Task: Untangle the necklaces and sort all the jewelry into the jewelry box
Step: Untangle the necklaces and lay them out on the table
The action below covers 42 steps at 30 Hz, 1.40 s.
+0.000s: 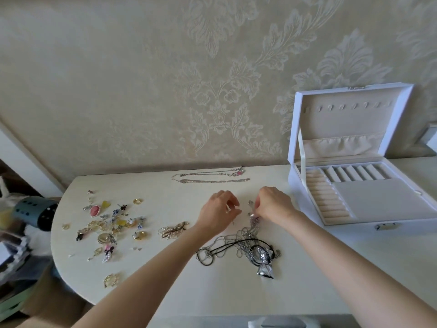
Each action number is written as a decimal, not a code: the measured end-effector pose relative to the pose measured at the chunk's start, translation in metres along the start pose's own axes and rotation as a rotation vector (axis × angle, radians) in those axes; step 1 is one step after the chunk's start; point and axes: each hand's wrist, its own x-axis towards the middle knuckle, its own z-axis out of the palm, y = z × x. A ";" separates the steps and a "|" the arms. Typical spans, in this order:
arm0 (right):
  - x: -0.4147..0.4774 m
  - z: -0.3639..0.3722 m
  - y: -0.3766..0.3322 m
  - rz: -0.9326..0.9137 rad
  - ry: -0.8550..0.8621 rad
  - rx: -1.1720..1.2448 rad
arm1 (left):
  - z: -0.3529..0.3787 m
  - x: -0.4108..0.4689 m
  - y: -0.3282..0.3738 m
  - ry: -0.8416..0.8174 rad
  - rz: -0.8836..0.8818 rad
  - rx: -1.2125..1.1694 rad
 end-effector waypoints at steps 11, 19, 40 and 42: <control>-0.014 -0.003 0.005 -0.096 0.008 0.436 | 0.010 -0.006 0.020 -0.102 -0.185 -0.122; -0.016 -0.035 -0.002 -0.130 0.000 0.825 | -0.010 -0.008 0.032 -0.010 -0.195 -0.634; -0.012 -0.048 -0.005 -0.106 0.149 1.428 | -0.032 -0.023 0.037 -0.449 -0.113 -0.815; -0.011 -0.047 -0.005 -0.115 0.186 1.437 | -0.035 -0.023 0.038 -0.468 -0.115 -0.829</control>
